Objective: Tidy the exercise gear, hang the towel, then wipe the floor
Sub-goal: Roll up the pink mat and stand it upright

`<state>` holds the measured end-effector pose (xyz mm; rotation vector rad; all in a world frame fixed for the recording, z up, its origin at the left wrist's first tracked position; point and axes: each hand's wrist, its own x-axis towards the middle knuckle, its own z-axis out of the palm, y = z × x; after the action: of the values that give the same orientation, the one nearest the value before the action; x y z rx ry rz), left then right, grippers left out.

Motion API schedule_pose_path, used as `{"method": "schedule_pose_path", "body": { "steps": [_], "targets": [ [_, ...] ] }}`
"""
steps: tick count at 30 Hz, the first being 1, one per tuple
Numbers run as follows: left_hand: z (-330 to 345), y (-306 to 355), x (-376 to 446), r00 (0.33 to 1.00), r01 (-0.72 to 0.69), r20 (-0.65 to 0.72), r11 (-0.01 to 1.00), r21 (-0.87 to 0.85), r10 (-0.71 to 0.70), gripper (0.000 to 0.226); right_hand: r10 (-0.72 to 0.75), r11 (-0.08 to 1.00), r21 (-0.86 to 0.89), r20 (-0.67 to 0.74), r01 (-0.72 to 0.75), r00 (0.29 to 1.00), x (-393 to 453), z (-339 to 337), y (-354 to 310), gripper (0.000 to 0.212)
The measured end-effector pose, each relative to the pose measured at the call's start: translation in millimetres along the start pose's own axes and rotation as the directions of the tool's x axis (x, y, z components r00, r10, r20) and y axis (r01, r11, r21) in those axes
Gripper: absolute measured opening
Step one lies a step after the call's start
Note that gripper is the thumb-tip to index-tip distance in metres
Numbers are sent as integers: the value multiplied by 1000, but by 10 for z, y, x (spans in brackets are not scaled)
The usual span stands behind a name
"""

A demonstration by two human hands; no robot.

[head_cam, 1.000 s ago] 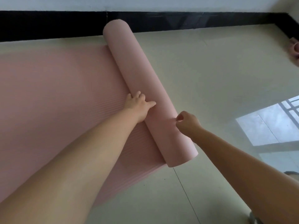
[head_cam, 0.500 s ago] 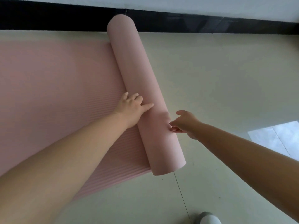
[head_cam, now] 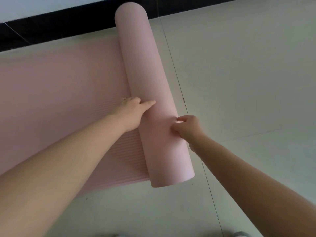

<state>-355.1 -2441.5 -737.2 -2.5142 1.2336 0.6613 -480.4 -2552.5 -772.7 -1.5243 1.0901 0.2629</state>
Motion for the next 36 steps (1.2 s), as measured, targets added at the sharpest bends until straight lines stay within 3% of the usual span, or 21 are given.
{"method": "schedule_pose_path", "body": {
  "steps": [4, 8, 12, 16, 20, 24, 26, 29, 32, 36],
  "targets": [
    [-4, -2, -17, 996, 28, -84, 999, -28, -30, 58, -148, 932, -340, -38, 127, 988, 19, 15, -36, 36],
    [45, 40, -3, 995, 61, -69, 995, -77, -66, 41, -214, 929, -294, 63, 223, 975, -91, 115, 8, 41],
    [-29, 21, -48, 983, 185, 24, 976, -114, -184, 58, -254, 933, -243, 83, 266, 964, -271, 243, 97, 57],
    [-55, 9, -142, 971, 240, 25, 968, -73, -239, 57, -198, 881, -420, 88, 217, 976, -438, 338, 94, 46],
    [-43, -23, -110, 995, 73, -67, 996, 49, -70, 66, -230, 838, -489, 85, 241, 970, -519, 437, 66, 46],
    [-11, -115, -172, 993, -97, 78, 994, 57, 93, 72, -266, 813, -503, 130, 295, 955, -623, 578, 105, 46],
    [-7, -175, -212, 989, -122, 87, 992, 31, 119, 69, -269, 802, -526, 107, 284, 957, -672, 626, 74, 50],
    [-2, -326, -207, 986, -167, 0, 984, 62, 167, 50, -254, 726, -653, 38, 216, 966, -739, 686, -48, 47],
    [21, -461, -240, 972, -211, -79, 972, 105, 219, 54, -183, 625, -774, -17, 102, 983, -796, 833, -163, 42],
    [96, -691, -322, 964, -228, -105, 961, 155, 246, 52, -62, 720, -693, -95, -22, 994, -817, 1152, -293, 45]
  ]
}}
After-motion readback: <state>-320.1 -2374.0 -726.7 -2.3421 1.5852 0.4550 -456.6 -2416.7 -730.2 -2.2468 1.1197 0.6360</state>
